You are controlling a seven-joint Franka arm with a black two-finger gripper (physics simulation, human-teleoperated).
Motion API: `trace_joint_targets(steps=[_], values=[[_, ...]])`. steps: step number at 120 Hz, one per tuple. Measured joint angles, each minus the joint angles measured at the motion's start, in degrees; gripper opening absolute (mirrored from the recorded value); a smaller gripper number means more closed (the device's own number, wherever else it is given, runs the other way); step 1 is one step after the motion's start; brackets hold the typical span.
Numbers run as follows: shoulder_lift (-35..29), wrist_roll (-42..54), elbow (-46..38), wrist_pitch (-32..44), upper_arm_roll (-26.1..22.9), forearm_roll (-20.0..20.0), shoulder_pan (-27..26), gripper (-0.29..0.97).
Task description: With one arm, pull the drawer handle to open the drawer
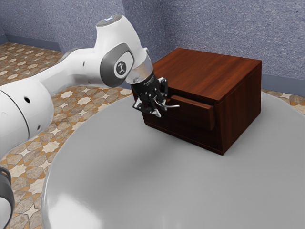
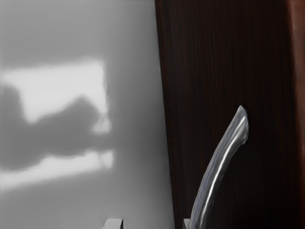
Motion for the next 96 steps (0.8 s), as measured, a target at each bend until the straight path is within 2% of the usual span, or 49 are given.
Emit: trace_joint_targets(steps=[48, 79, 96], values=[[-2.83, 0.69, -4.9, 3.27, 0.15, -1.0, -0.27, 0.01], [-2.85, 1.07, -5.04, 3.78, 0.09, -1.15, -0.15, 0.13], [-4.62, 1.14, -7.09, 3.9, 0.13, -0.75, -0.11, 0.16]])
